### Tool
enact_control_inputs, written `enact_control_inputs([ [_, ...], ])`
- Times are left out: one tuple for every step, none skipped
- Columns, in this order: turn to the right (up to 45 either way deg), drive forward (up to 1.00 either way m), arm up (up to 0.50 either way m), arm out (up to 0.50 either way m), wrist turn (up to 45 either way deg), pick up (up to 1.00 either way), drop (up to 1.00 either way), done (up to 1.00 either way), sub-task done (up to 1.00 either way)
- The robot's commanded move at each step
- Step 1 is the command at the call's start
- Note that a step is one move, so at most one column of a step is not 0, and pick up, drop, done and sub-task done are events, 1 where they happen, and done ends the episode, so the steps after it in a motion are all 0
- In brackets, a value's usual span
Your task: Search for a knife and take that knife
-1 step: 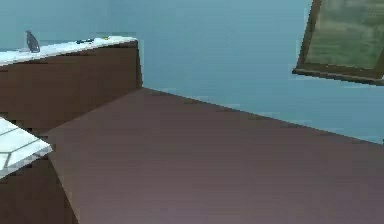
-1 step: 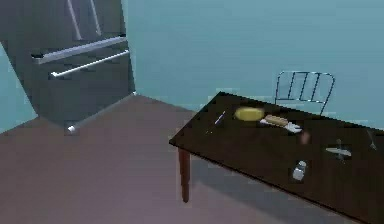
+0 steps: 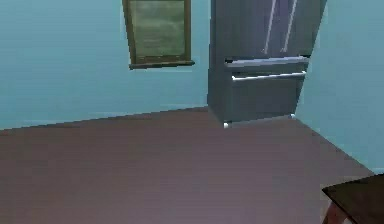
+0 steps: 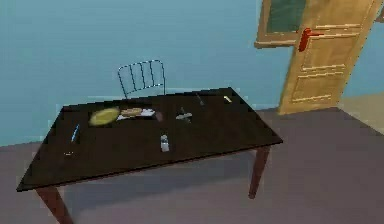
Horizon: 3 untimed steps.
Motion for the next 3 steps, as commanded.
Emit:
enact_control_inputs([
  [45.0,0.0,0.0,0.0,0.0,0.0,0.0,0.0,0.0],
  [45.0,0.0,0.0,0.0,0.0,0.0,0.0,0.0,0.0],
  [9.0,0.0,0.0,0.0,0.0,0.0,0.0,0.0,0.0],
])
